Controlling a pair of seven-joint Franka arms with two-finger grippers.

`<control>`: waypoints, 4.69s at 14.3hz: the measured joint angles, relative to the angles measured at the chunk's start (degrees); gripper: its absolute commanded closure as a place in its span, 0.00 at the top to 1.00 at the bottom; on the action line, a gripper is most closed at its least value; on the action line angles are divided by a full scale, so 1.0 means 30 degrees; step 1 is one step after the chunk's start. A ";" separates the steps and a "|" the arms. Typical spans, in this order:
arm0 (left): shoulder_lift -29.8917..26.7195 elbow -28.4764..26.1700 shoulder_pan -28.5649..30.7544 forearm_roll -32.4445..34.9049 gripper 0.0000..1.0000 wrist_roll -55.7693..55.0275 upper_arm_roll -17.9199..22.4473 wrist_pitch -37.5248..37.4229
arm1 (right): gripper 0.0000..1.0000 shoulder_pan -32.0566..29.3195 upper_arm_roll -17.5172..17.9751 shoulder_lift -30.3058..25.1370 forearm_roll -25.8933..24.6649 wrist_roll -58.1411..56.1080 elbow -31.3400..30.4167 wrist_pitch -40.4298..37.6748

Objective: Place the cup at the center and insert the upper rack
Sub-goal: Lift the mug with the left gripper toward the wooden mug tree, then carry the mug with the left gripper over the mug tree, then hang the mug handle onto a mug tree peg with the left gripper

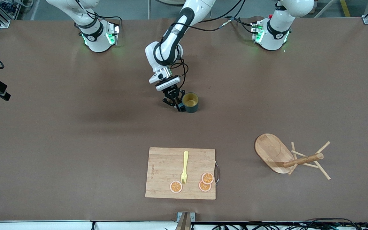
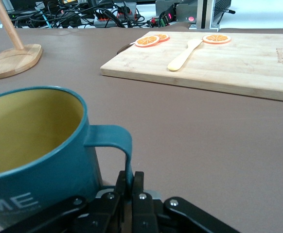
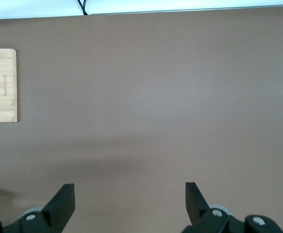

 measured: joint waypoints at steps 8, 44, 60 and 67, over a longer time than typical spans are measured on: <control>-0.2274 0.0326 0.0790 -0.0182 0.00 0.0108 0.0166 0.0035 | 1.00 0.0000 0.0002 0.0000 0.0000 0.0000 0.0000 0.0059; -1.6733 -0.6111 1.9403 -2.7036 0.00 3.0579 0.0133 -0.5034 | 1.00 0.0143 0.0089 0.0000 -0.0005 -0.0013 0.0000 0.0136; -1.3925 -0.5163 2.1995 -3.5801 0.00 3.4665 0.0034 -0.5029 | 1.00 0.0151 0.0097 0.0000 -0.0008 -0.0036 0.0001 0.0136; -1.3631 -0.4945 2.1808 -3.6619 0.00 3.4703 -0.0518 -0.5029 | 1.00 0.0167 0.0099 0.0000 -0.0008 -0.0046 0.0001 0.0136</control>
